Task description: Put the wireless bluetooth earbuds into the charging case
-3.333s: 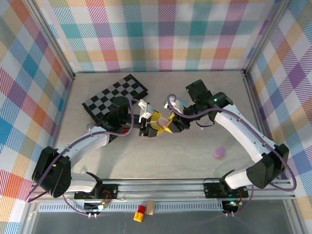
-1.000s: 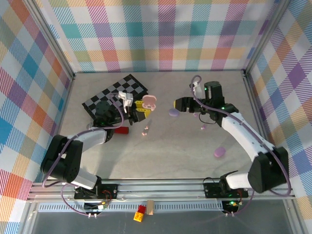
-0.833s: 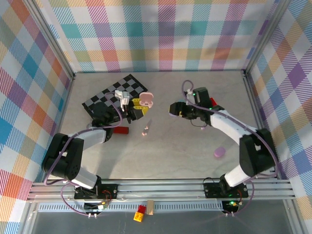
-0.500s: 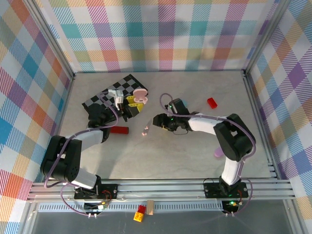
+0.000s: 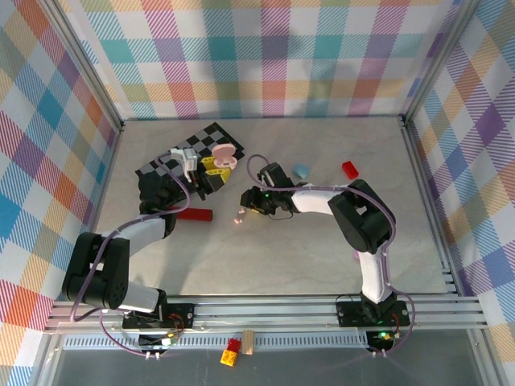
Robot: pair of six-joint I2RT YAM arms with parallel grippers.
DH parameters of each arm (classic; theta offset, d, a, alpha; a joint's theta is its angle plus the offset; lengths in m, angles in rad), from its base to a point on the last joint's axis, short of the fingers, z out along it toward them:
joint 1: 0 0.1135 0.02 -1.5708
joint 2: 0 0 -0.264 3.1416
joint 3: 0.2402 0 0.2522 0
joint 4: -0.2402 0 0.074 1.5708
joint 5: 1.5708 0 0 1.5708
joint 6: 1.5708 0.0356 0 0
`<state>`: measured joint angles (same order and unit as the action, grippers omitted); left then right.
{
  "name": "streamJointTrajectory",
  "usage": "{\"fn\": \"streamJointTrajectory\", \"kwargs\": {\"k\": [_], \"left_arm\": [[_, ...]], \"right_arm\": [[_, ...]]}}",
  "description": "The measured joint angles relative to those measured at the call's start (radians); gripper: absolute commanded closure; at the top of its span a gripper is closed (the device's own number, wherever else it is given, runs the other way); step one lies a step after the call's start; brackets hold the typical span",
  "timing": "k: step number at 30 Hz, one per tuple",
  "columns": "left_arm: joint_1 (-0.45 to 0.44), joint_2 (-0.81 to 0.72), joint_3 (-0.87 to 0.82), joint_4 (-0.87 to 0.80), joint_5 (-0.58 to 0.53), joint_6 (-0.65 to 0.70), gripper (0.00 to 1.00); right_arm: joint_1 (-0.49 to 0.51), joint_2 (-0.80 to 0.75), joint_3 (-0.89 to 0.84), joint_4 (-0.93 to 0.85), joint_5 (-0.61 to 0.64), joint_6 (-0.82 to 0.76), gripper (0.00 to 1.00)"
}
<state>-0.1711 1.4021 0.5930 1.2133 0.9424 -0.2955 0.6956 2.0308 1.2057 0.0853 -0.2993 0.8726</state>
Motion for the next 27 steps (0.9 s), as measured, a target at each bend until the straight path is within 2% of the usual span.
{"fn": "streamJointTrajectory", "kwargs": {"k": [16, 27], "left_arm": [[0.000, -0.040, 0.000, -0.087, -0.002, 0.058, 0.63], [0.000, -0.040, 0.000, -0.089, -0.002, 0.058, 0.63]], "right_arm": [[0.006, 0.045, 0.048, -0.024, -0.034, 0.007, 0.62], [0.007, 0.056, 0.059, -0.021, -0.071, 0.010, 0.66]]}}
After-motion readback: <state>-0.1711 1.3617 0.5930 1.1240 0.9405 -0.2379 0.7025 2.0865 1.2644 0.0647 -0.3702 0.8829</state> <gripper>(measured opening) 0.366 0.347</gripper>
